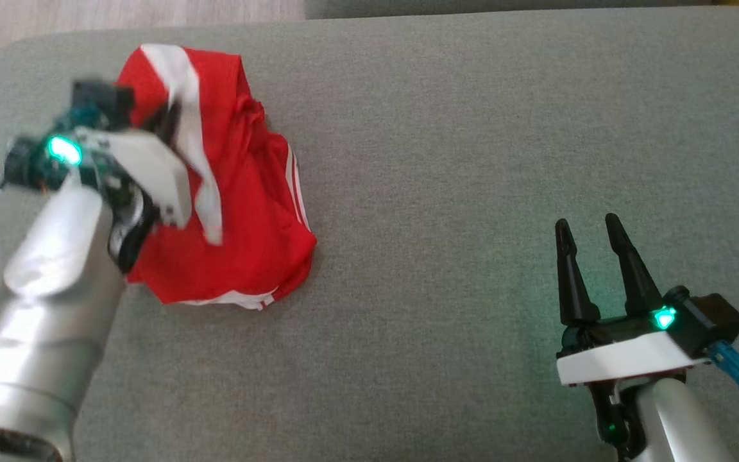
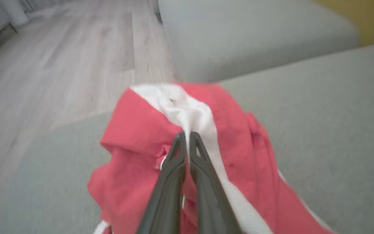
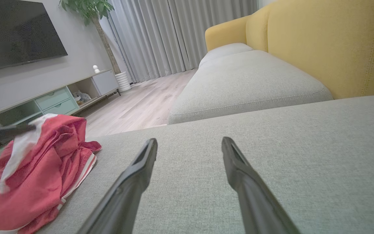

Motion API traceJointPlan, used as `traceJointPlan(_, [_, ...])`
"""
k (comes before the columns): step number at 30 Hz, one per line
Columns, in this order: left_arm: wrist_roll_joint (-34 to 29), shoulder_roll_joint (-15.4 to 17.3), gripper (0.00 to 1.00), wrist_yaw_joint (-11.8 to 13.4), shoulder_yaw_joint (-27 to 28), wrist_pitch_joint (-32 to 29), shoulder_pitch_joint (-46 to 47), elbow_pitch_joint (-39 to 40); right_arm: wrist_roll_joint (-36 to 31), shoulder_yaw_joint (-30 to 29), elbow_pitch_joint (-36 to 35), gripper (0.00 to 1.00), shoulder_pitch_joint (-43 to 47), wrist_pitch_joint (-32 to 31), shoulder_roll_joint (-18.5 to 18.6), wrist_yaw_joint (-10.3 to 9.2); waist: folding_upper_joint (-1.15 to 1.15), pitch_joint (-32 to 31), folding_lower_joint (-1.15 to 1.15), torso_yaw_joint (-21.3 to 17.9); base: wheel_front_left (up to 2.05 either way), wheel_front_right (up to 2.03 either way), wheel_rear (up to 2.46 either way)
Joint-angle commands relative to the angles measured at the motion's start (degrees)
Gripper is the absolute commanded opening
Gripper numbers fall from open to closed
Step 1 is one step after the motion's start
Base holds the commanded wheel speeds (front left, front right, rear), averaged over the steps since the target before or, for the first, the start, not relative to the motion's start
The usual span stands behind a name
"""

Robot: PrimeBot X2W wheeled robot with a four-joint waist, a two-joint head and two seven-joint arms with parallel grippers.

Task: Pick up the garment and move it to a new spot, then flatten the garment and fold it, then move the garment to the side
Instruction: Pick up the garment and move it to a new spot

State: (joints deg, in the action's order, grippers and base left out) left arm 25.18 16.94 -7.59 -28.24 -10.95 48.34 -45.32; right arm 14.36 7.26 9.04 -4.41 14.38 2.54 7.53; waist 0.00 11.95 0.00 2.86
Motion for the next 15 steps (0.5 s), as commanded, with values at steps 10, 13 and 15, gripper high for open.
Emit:
traceJointPlan(10, [2.29,-0.2,0.0,0.22,3.56,11.94,6.45,15.01,0.16,1.16,-1.14,1.0,0.77,0.62,0.33,-0.04,0.0,-5.34,0.0,1.8,0.0,0.0,0.0])
traceJointPlan(13, [3.26,-0.63,0.0,0.71,3.61,11.23,4.88,20.28,0.38,1.06,-1.09,1.0,1.41,0.62,0.33,-0.04,0.0,-6.84,0.0,1.76,0.0,0.0,0.0])
traceJointPlan(15, [3.71,-0.71,0.0,1.09,3.32,10.11,3.62,23.91,0.59,1.02,-1.05,1.0,1.79,0.62,0.33,-0.04,0.0,-7.7,0.0,1.58,0.0,0.0,0.0])
